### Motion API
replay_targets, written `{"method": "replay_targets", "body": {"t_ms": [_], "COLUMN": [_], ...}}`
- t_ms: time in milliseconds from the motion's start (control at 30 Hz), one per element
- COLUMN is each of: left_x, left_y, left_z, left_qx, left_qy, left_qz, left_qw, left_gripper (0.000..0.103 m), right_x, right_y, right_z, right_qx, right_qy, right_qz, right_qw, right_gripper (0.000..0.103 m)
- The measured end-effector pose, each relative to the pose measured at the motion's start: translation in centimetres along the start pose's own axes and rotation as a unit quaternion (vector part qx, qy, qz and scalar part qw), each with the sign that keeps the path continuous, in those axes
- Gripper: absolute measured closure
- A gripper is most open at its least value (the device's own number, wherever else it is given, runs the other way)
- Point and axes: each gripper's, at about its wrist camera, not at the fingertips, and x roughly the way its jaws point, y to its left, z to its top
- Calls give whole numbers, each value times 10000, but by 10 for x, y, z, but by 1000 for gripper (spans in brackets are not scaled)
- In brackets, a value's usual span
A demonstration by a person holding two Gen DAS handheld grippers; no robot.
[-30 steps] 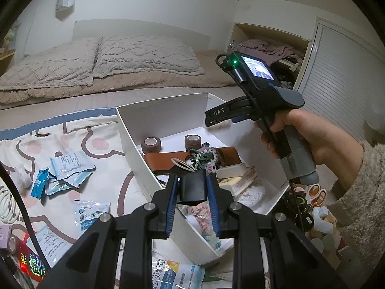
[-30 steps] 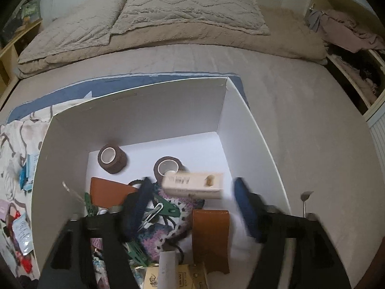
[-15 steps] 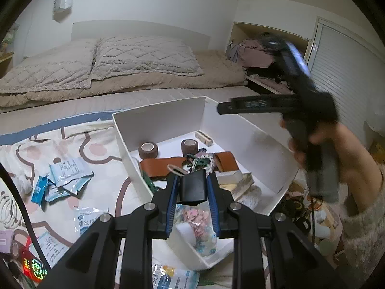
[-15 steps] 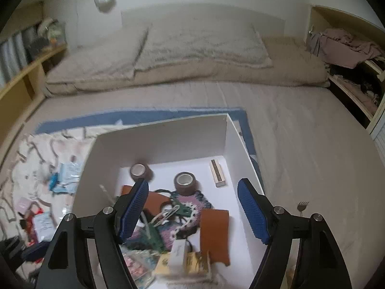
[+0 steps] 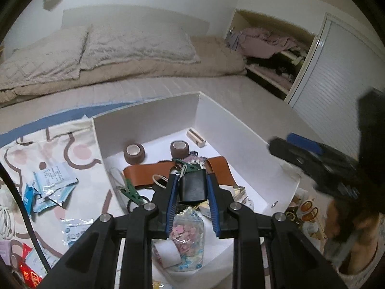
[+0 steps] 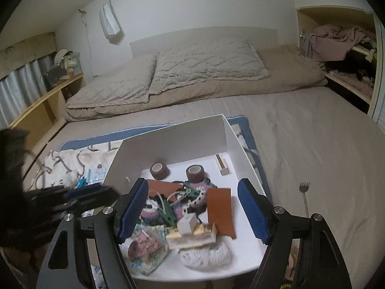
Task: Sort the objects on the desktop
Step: 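Lower the black clip into the white box and open the left gripper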
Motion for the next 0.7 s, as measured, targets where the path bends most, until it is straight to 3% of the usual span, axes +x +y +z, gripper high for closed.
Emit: {"method": "replay_targets", "body": {"t_ms": [267, 633, 667, 700], "left_x": [34, 70, 74, 77], "left_y": [-15, -21, -22, -22], "left_z": [8, 34, 35, 36], "left_qx": [-33, -187, -193, -195], "left_qy": [533, 791, 860, 918], "left_qz": [-30, -38, -66, -48], "left_qw": [9986, 9967, 9961, 9956], "left_gripper": [78, 78, 78, 65], "right_x": [-10, -18, -19, -19], "right_y": [-11, -18, -18, -18], "right_z": [-29, -40, -40, -41], "right_qx": [240, 385, 382, 382], "right_qy": [-37, -175, -186, -196], "right_qz": [111, 224, 215, 211], "right_qw": [9996, 9989, 9989, 9989], "right_gripper": [26, 26, 26, 26]}}
